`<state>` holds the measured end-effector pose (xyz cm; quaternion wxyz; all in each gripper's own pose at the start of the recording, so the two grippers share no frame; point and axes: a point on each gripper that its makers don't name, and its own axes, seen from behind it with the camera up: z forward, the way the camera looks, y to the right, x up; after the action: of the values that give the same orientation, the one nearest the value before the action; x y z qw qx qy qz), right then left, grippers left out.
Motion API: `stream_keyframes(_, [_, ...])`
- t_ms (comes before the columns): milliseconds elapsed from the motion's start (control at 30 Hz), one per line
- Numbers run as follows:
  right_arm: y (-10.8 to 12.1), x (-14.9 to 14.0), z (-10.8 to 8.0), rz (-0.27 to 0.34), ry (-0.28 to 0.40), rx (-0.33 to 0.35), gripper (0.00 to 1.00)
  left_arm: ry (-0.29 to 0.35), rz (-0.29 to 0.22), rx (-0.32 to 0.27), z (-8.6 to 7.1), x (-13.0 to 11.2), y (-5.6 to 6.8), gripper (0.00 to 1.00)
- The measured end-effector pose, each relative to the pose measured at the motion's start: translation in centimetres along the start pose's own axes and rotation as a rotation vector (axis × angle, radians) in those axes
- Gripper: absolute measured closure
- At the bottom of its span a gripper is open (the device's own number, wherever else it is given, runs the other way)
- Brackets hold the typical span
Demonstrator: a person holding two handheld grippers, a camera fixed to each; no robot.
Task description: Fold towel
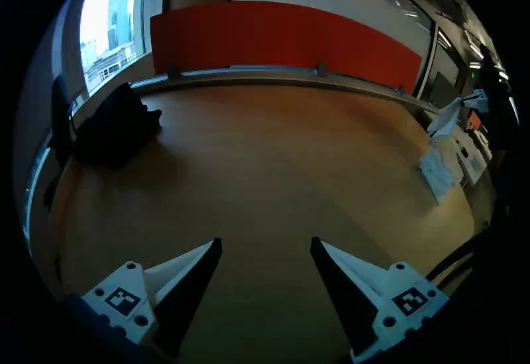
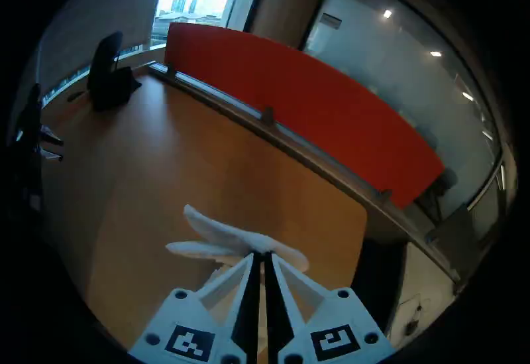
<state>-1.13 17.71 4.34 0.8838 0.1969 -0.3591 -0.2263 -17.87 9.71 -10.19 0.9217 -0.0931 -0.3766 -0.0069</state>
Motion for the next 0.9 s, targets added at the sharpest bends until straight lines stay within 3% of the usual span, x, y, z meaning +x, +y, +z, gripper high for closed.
stream_keyframes(433, [-1.0,-7.0,-3.1,0.080,-0.051,-0.023,0.96,-0.015,0.008,-0.012,-0.1,-0.9,0.6,0.00])
stream_keyframes(900, [-2.2,-12.3,-3.9,0.120,-0.115,-0.045,0.96,-0.011,0.019,-0.012,-0.5,-0.9,0.7,0.00])
